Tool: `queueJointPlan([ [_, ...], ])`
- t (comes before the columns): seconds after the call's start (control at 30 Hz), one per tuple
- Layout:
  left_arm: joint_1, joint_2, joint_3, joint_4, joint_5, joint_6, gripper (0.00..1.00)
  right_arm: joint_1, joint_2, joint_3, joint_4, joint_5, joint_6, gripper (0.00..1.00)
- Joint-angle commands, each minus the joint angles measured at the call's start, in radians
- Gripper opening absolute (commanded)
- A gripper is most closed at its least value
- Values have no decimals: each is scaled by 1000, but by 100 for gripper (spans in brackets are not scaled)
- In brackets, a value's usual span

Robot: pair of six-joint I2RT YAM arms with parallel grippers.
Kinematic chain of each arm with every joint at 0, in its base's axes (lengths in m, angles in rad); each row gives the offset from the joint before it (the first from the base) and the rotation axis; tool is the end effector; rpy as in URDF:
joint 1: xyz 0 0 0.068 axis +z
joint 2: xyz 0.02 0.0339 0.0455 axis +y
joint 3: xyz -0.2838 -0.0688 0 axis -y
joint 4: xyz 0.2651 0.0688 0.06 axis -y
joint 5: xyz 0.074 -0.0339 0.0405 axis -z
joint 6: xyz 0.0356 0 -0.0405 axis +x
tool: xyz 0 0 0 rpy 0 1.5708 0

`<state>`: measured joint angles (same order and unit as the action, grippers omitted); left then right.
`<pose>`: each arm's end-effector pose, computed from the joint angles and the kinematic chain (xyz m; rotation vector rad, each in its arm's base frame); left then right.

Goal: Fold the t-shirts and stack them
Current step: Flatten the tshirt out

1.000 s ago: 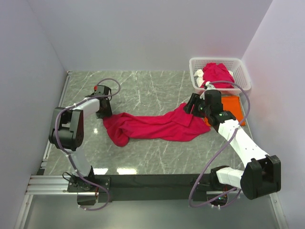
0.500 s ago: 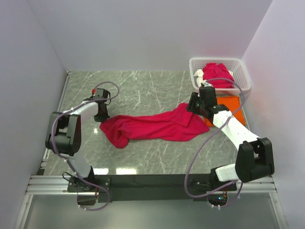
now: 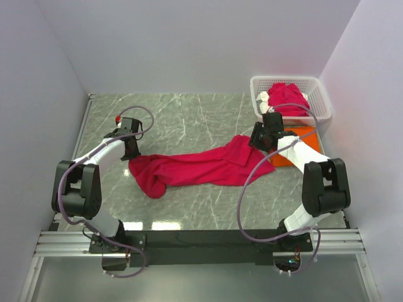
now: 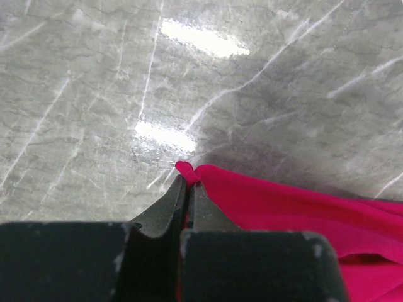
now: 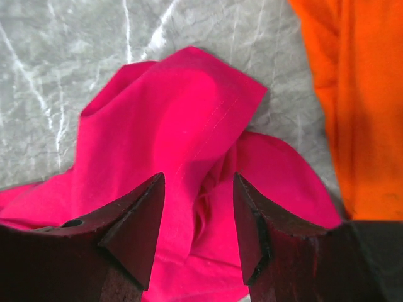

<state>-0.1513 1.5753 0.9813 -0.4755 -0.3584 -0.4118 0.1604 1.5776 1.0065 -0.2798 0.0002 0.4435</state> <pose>0.3243 -0.0368 0.2045 -0.4489 2.5157 0.2626 0.3452 0.0558 0.2221 0.3444 2.4160 0.2729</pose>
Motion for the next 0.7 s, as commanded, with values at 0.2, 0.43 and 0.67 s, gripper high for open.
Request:
queueJointPlan([
  [0.2,4,-11,8,17,-50,11,1,4,65,46,51,-45,3,27],
  [0.43,6,-17,10,17,-50,10,1,137,-95,12,-57,67,12,0],
  [0.67,4,-23,10,17,-54,10,1,347,-245,-180,-85,37,172,4],
])
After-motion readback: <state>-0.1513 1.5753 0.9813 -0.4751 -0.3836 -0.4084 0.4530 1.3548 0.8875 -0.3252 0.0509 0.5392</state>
